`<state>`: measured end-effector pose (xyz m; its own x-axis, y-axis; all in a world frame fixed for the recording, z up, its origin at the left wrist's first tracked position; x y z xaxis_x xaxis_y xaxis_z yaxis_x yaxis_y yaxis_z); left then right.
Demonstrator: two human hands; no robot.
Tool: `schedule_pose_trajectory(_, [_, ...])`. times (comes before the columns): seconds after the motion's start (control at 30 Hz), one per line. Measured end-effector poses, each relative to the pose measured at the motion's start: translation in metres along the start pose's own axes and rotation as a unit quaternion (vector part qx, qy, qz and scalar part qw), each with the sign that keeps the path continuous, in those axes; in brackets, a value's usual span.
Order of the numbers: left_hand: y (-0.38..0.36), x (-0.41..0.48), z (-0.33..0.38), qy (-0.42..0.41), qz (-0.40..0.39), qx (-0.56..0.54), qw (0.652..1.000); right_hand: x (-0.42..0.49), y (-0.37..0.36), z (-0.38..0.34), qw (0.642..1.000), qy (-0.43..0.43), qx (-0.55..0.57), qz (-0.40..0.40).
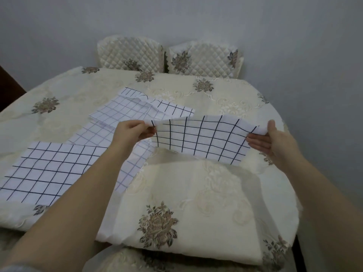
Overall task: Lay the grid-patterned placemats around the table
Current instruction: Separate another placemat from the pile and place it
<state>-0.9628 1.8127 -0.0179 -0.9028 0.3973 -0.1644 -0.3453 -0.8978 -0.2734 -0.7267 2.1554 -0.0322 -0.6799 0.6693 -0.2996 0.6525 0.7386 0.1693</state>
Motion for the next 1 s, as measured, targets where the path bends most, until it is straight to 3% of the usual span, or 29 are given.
schedule_pose_trajectory(0.17, [0.013,-0.026,-0.022,0.038,0.010,-0.075,0.996,-0.021,0.013,0.025,1.000,-0.014,0.019,0.015])
schedule_pose_trajectory(0.33, [0.032,-0.053,-0.060,0.064,0.038,-0.027,0.997,-0.050,0.013,0.063,0.999,-0.017,-0.018,0.025])
schedule_pose_trajectory(0.57, [0.066,-0.082,-0.126,0.142,0.057,0.075,0.985,-0.078,0.012,0.129,0.989,-0.102,-0.091,0.047])
schedule_pose_trajectory(1.0, [0.078,-0.127,-0.160,0.245,0.039,0.091,0.964,-0.114,0.010,0.194,0.965,-0.204,-0.163,0.031])
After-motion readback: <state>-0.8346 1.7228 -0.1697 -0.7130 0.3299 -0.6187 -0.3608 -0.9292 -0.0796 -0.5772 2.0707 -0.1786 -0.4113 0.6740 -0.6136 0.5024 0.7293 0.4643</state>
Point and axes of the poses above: each hand's wrist, its own x-axis towards the middle knuckle, its own y-axis out of the back of the hand, z = x × y, the point moved 10 cm from there along x, towards the middle knuckle, and after that the axes turned 15 degrees about -x, right-handed, at the moved point
